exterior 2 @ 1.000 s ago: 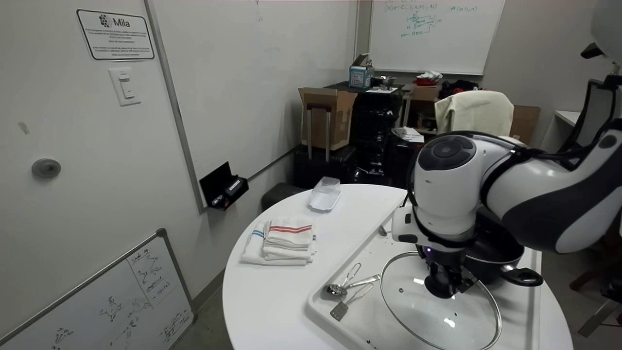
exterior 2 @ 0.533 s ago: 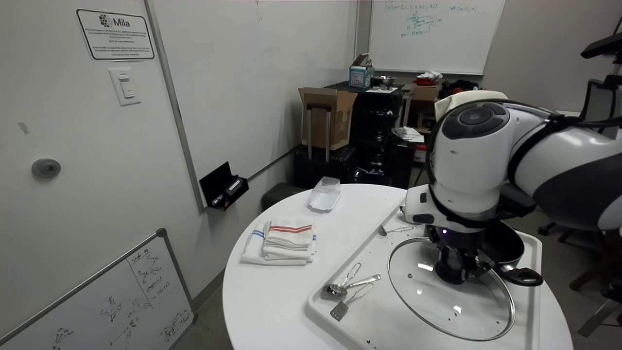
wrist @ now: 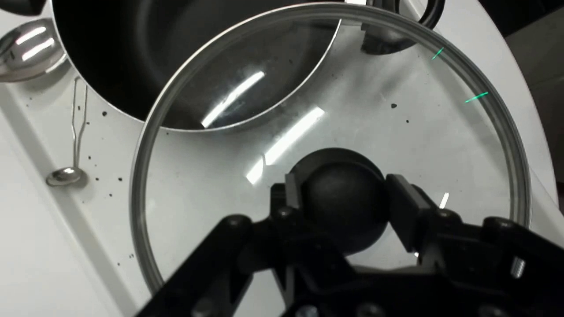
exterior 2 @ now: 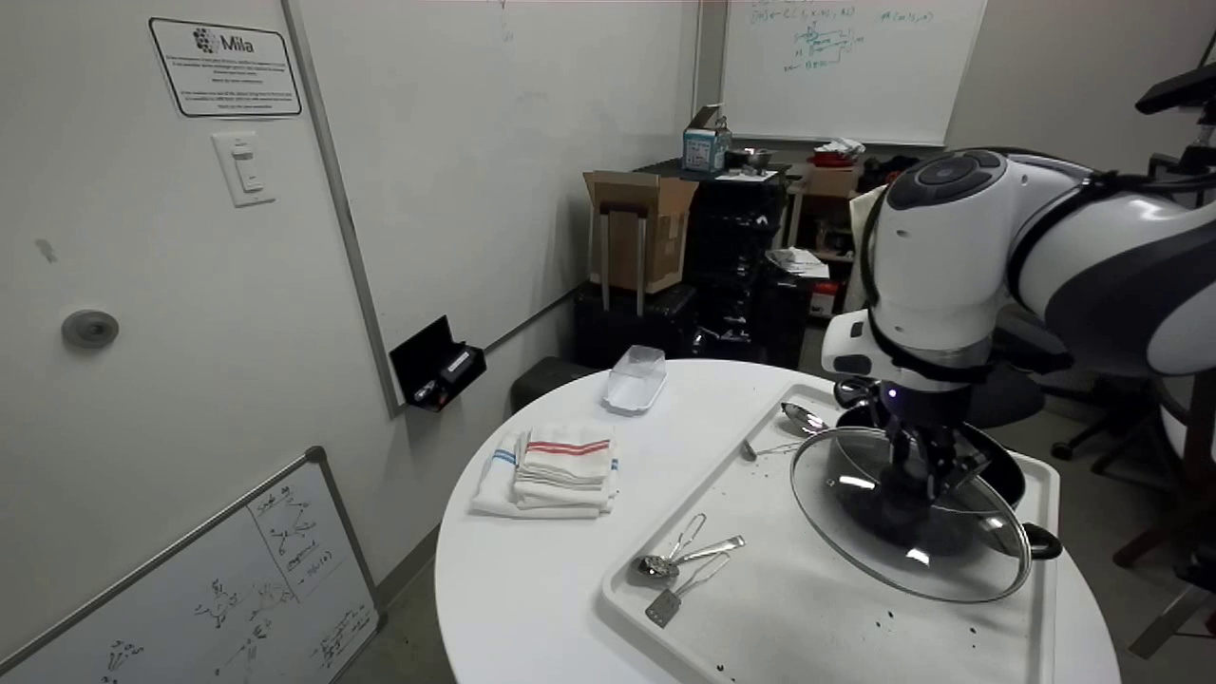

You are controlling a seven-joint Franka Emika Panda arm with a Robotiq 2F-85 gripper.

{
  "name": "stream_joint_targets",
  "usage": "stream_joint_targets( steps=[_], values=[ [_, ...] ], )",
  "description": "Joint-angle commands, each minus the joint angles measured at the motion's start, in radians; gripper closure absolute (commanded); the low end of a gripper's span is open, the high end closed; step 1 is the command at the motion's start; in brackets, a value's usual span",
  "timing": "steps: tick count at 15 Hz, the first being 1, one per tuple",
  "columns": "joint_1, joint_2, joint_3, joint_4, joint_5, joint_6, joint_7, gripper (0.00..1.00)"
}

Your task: Put the lid on the pot

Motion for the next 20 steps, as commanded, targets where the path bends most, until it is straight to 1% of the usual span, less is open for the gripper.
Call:
stream_joint_targets(
  steps=[1,5,13,16,20],
  values=[
    [-0.053,-0.064,-0.01,-0.032,0.082,-0.019,-0.059,0.75],
    [-0.106,-0.067,-0.026,-0.02,0.178,-0.028,-0.087,0.75],
    [-0.18,-0.052,-0.062,0.006,0.333,-0.057,-0.065,0.75],
    [-0.196,-0.047,-0.085,0.016,0.361,-0.07,-0.044,0.75],
    [-0.205,-0.034,-0.122,0.043,0.369,-0.092,-0.002,0.75]
  ],
)
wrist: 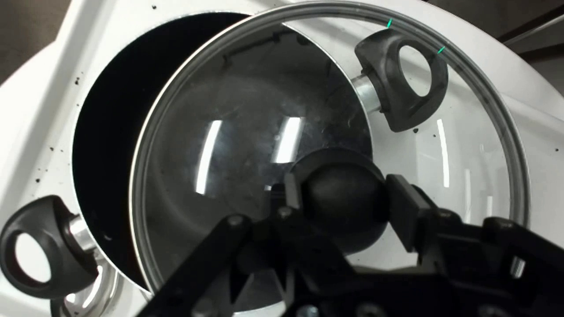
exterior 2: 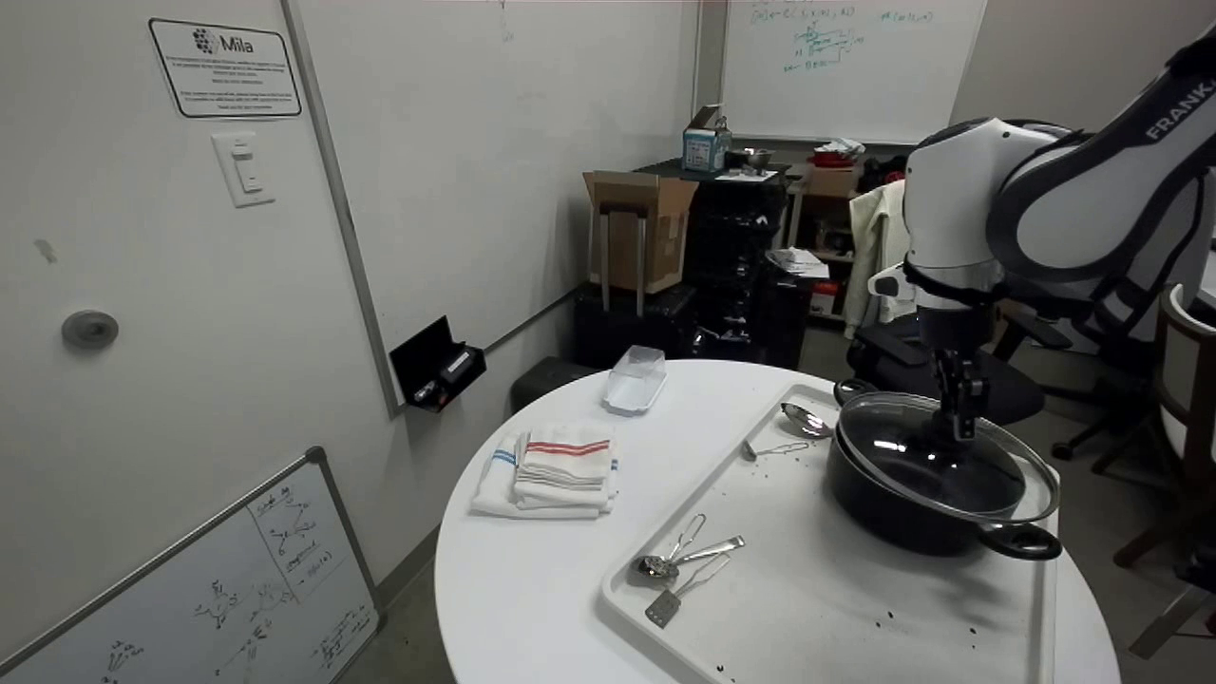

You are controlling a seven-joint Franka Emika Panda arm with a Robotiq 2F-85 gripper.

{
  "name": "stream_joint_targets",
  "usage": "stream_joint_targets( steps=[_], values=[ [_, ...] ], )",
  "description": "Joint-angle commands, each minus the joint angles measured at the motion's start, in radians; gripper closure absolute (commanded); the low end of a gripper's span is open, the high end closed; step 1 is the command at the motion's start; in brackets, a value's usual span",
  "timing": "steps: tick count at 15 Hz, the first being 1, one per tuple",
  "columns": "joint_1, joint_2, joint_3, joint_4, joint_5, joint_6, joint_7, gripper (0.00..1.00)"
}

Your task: Put the lid on the pot

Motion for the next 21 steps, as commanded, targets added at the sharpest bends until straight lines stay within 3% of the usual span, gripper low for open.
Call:
stream_joint_targets(
  steps=[1,11,21],
  values=[
    [-0.004,0.0,-0.025,0.043,0.027,-0.057,0.038,0.75],
    [-0.007,0.102,-0.072,0.168,0.034,-0.115,0.16,0.75],
    [-0.036,0.188,-0.069,0.239,0.087,-0.128,0.163,0.75]
  ],
)
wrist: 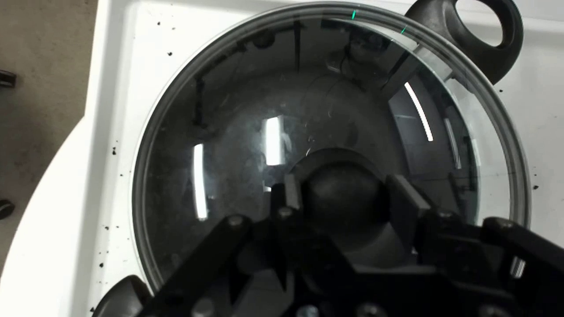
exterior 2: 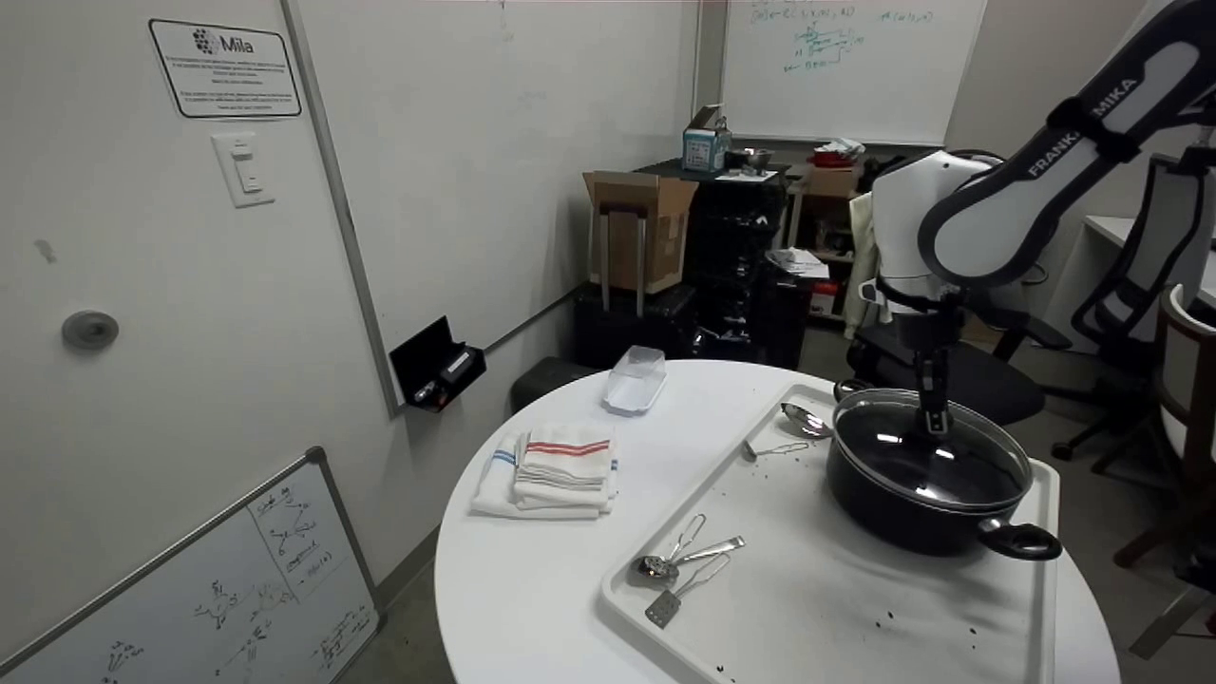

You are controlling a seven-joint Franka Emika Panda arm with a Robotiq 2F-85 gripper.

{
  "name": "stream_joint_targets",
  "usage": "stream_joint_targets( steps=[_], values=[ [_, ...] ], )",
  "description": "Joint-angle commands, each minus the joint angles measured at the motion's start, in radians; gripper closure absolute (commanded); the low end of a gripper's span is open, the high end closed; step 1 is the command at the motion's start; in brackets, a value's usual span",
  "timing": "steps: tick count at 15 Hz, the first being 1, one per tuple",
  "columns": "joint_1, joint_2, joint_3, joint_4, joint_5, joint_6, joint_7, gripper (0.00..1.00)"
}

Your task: Put the lid on the pot

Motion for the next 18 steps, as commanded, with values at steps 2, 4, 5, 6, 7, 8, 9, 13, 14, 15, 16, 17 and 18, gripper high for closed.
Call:
stream_joint_targets(
  steps=[2,4,5,6,7,8,9,13,14,15,16,17,18],
  values=[
    [-0.023,0.01,0.001,0.03,0.037,-0.038,-0.006,0.75],
    [-0.031,0.014,0.0,0.03,0.042,-0.037,-0.006,0.75],
    [-0.035,0.015,0.0,0.03,0.044,-0.036,-0.006,0.75],
    [-0.038,0.017,0.0,0.032,0.046,-0.035,-0.005,0.75],
    [-0.04,0.02,0.0,0.034,0.047,-0.035,-0.005,0.75],
    [-0.041,0.022,0.0,0.035,0.048,-0.035,-0.004,0.75],
    [-0.041,0.025,0.0,0.038,0.047,-0.034,-0.003,0.75],
    [-0.041,0.03,0.0,0.043,0.047,-0.03,-0.001,0.75],
    [-0.041,0.03,0.0,0.043,0.046,-0.028,0.0,0.75],
    [-0.041,0.03,0.0,0.045,0.046,-0.028,-0.001,0.75],
    [-0.041,0.03,0.0,0.046,0.046,-0.027,-0.001,0.75],
    [-0.04,0.03,0.001,0.046,0.046,-0.028,-0.001,0.75],
    [-0.039,0.031,0.0,0.046,0.044,-0.028,-0.001,0.75]
  ],
)
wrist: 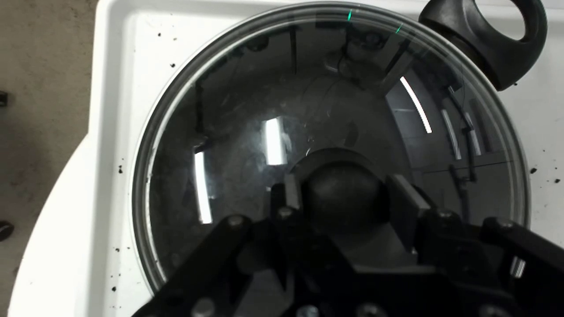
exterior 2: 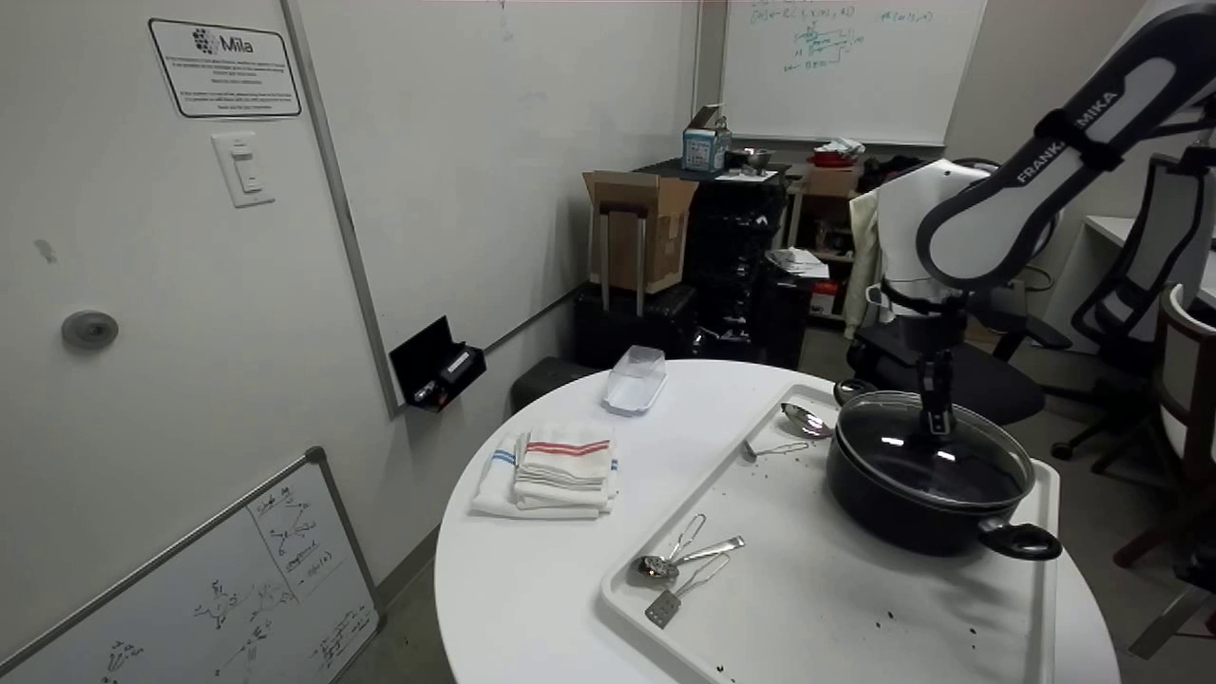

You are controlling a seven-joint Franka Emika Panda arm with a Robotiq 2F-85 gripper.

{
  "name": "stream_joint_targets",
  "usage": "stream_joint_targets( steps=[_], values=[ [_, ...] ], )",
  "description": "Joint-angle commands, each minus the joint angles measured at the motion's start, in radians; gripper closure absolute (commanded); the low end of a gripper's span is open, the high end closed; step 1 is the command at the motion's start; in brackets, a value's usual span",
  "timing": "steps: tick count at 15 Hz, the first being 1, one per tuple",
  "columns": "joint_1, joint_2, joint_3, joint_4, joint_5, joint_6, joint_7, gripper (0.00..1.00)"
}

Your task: Put the lid on the pot

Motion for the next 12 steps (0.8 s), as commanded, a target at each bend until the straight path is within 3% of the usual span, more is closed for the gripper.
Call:
stream_joint_targets(
  steps=[1,12],
  values=[
    [0.002,-0.002,0.001,0.023,0.02,-0.028,0.0,0.75],
    [0.011,0.005,0.0,0.021,0.01,-0.012,0.004,0.75]
  ],
)
